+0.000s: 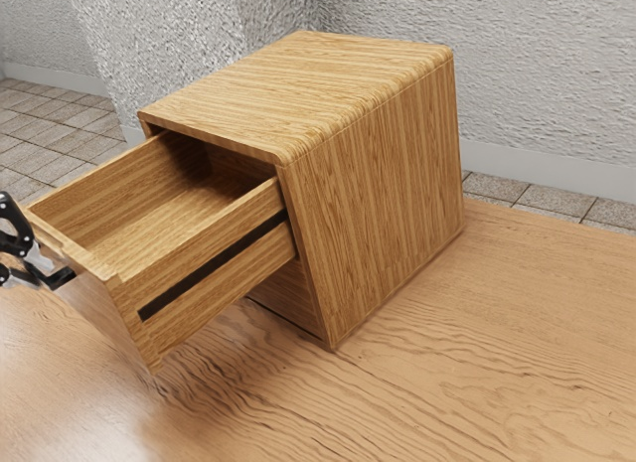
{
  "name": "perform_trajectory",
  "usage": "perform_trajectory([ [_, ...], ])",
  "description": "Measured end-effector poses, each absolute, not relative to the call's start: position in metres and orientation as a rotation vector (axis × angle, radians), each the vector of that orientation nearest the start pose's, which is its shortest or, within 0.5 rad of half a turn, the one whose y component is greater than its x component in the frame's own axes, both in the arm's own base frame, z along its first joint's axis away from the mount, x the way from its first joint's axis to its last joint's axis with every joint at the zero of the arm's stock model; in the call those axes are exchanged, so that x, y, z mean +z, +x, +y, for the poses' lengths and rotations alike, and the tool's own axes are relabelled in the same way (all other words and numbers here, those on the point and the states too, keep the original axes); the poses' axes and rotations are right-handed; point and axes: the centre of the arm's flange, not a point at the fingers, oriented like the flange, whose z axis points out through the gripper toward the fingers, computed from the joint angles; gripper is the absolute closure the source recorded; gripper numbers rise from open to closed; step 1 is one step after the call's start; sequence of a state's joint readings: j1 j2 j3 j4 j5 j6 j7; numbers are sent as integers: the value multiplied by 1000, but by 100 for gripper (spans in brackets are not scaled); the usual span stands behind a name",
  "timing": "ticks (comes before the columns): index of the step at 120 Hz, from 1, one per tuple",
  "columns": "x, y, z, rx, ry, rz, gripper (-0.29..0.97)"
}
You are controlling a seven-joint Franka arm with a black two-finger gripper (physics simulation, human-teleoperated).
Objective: Pull the drawer handle with one arm to open the drawer
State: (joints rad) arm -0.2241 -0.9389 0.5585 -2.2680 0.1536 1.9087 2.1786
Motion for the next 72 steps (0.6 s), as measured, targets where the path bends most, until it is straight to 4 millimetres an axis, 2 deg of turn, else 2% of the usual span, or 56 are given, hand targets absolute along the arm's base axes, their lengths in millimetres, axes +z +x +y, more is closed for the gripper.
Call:
perform_trajectory([
  [18,658,283,204,-623,-1540,2262,50],
  [34,677,275,206,-607,-1541,2234,45],
  [42,719,267,209,-580,-1526,2184,44],
  [48,777,268,200,-514,-1521,2138,41],
  [52,817,285,180,-450,-1517,2136,38],
  [55,848,317,150,-388,-1507,2159,33],
  [58,863,351,121,-333,-1521,2184,30],
  [61,861,384,95,-286,-1569,2212,26],
  [65,845,421,71,-238,-1661,2250,22],
  [68,832,438,61,-215,-1739,2266,20],
  [72,820,449,53,-191,-1832,2271,17],
])
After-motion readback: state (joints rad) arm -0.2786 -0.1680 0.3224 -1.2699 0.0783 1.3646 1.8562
